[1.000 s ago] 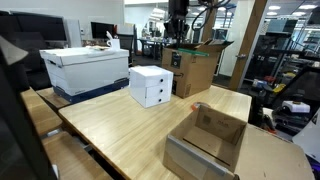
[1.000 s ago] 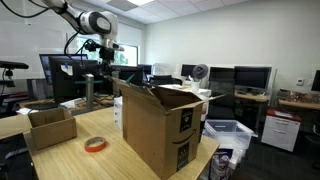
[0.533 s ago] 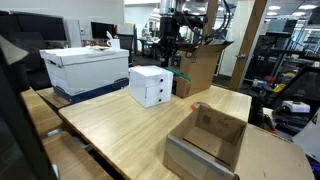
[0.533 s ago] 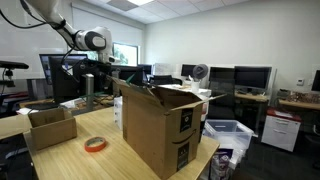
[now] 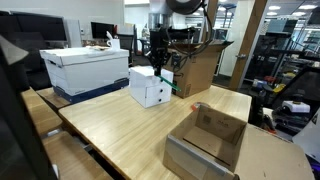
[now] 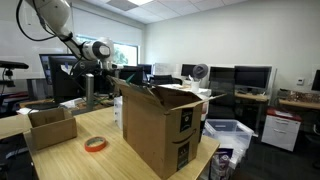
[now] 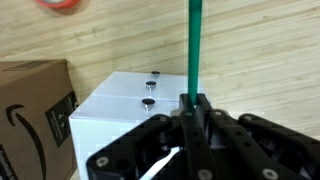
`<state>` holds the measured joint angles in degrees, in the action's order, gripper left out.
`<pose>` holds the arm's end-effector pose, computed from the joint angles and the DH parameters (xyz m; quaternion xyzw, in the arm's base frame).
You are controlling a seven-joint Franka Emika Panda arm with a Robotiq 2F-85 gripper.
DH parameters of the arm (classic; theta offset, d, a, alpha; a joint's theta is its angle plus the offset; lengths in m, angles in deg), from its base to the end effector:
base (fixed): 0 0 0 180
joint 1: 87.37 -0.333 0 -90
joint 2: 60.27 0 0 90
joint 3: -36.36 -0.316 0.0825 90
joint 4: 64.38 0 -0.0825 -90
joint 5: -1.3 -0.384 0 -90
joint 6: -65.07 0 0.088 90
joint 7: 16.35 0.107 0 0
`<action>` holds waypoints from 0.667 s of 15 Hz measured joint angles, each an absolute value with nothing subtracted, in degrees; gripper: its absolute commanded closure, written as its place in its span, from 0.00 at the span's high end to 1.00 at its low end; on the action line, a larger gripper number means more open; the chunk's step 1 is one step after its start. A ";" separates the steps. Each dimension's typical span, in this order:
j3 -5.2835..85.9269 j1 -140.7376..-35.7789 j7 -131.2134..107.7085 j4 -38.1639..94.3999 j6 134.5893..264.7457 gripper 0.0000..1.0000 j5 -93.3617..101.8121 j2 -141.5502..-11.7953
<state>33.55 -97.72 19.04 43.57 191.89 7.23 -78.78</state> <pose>0.6099 0.1374 0.3385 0.9859 -0.1636 0.0171 0.0293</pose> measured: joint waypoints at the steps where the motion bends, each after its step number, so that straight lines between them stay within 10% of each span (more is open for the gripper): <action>1: 33.91 -98.19 19.90 41.89 191.86 0.06 7.74 -80.27; 10: 36.94 -101.06 24.86 31.54 189.37 0.06 8.90 -87.63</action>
